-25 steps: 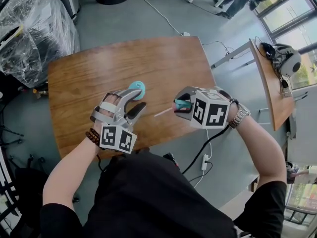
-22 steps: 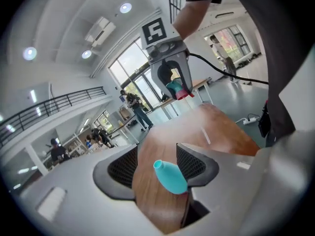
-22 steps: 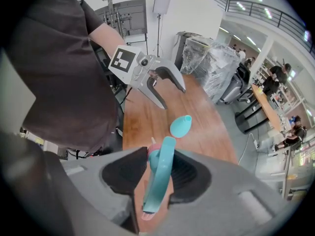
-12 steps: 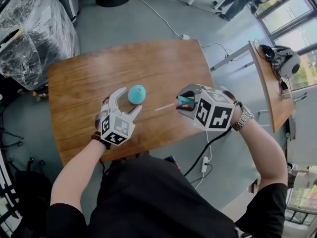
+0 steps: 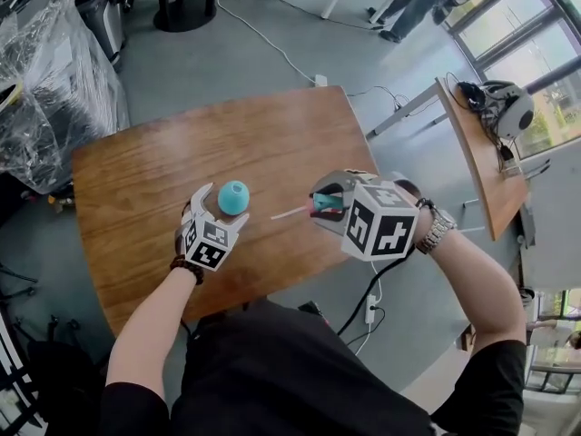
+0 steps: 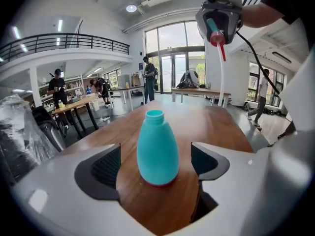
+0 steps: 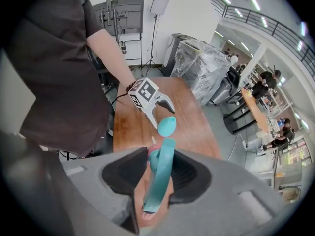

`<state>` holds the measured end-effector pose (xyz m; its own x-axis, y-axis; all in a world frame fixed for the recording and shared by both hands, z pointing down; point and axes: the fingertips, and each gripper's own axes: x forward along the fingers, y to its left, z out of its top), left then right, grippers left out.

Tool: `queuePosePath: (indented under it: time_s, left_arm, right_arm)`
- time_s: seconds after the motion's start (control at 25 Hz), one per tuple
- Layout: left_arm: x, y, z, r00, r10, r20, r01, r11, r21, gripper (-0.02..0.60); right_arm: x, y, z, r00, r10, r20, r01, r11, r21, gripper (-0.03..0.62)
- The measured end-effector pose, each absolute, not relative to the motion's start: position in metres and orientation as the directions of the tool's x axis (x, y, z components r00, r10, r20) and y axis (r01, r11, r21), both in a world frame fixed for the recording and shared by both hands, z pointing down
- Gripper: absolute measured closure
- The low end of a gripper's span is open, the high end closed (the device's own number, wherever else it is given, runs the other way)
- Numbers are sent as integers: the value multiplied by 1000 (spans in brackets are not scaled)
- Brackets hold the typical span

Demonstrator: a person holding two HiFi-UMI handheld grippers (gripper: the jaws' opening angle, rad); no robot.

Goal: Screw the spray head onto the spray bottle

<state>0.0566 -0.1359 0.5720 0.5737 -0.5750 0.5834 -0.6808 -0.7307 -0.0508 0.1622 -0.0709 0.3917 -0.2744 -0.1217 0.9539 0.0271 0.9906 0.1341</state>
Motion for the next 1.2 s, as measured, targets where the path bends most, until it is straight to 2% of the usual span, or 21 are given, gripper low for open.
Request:
queuePosePath:
  time_s: [0.24, 0.68, 0.72, 0.84, 1.2]
  left_arm:
    - [58, -146, 596, 566, -564, 601, -695, -719, -20, 78]
    - [76, -158, 616, 566, -551, 613, -703, -711, 10, 80]
    - [77, -157, 618, 566, -546, 618, -699, -715, 9, 83]
    - [80, -155, 621, 564, -538, 627, -685, -728, -8, 144]
    - [78, -137, 610, 514, -509, 691, -588, -795, -148, 149]
  right_arm:
    - [164, -73, 389, -275, -114, 955, 29, 991, 127, 471]
    - [169, -82, 380, -262, -109, 959, 40, 992, 123, 471]
    - [168, -84, 379, -267, -110, 957, 39, 991, 125, 470]
    - [161, -87, 375, -285, -116, 951, 36, 991, 132, 471]
    - [137, -94, 361, -334, -167, 928, 56, 979, 196, 470]
